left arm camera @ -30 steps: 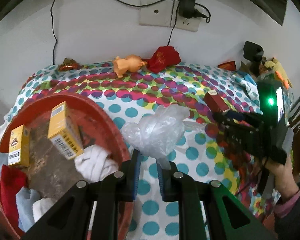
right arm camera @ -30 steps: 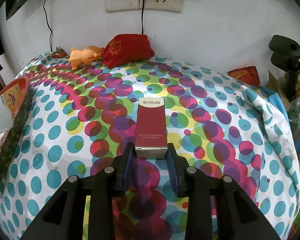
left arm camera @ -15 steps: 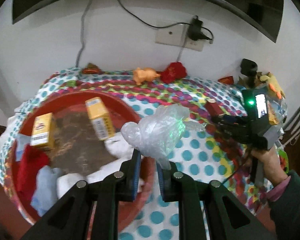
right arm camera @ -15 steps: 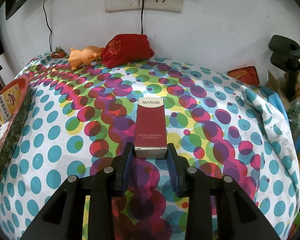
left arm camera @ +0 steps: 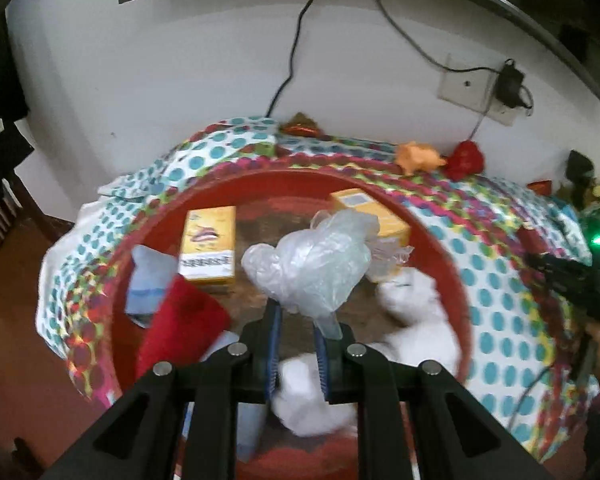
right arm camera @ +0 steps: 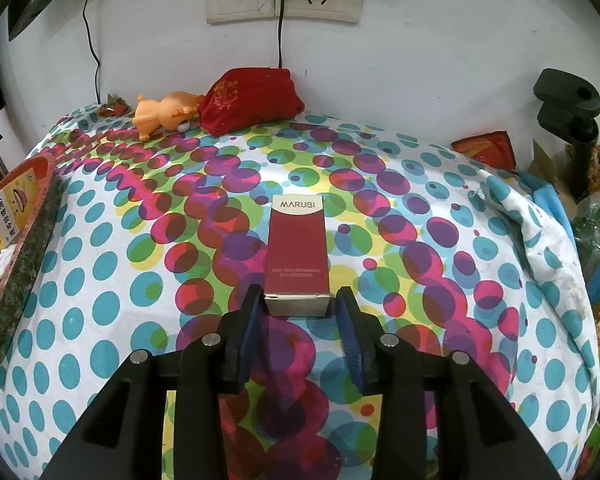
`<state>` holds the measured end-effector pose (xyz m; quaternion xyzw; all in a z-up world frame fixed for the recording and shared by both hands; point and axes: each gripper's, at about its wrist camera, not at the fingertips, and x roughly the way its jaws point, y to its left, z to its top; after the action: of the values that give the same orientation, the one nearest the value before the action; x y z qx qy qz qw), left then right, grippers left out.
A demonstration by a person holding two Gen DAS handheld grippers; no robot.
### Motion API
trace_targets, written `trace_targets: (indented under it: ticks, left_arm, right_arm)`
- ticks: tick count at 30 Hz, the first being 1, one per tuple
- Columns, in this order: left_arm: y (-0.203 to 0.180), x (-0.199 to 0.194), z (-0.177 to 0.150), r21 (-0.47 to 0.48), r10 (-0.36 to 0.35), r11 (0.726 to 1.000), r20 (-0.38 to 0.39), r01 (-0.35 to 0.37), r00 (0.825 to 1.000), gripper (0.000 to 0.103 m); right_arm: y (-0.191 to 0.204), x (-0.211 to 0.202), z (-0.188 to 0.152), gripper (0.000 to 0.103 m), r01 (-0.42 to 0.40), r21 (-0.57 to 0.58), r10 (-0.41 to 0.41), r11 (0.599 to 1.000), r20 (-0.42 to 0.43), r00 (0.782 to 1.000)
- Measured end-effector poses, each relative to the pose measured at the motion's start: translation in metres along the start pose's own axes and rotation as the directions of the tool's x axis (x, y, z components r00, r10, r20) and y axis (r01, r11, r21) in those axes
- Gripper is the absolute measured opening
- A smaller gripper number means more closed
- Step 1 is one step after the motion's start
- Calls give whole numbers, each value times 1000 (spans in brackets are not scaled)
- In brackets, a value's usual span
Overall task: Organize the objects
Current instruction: 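Carry the clear plastic bag over the red tray with the left gripper, then lower the plastic bag into the tray and open the left gripper, then hold the red MARUBI box above the bedspread with the right gripper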
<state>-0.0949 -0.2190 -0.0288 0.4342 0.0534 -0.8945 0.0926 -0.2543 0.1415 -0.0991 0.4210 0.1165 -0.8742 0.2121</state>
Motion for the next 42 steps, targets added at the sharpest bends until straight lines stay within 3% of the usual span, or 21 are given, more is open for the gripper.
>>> trace_targets:
  ticks: [9,16,17,19,25,32,36,42]
  left_arm:
    - [23,31,-1,-42,-7,999,-49,5,999,16]
    - [17,38,-5,21,4,1000,-49,-3,999,17]
    - [15,37,-5,32,3,999,-45,-2,999,20]
    - [12,38,-6,57,28,998,-48,-26,998,33]
    - [16,33,-13,53,63,997,-32,-61,998,50]
    - [31,16,-25,-12,64,998,-20,-65,998,52]
    - [33,1,-37,-12,105,994,20,-105,994,52]
    - [36,-17,-56,-20,105,994,57,-104,993,53]
  right_arm:
    - [-1,0,0,39,6,1,-6,1000,0,1000]
    - [0,-2,1,39,12,-3,-12,1000,0,1000]
    - [0,-1,2,39,17,-6,-16,1000,1,1000]
    - [0,-2,2,39,21,-9,-21,1000,1,1000]
    - [1,-2,2,39,25,-12,-25,1000,2,1000]
    - [0,-2,2,38,56,-37,-56,998,8,998]
    - [-4,-1,2,38,37,-17,-37,999,4,999]
    - [-17,0,0,39,13,22,-13,1000,-1,1000]
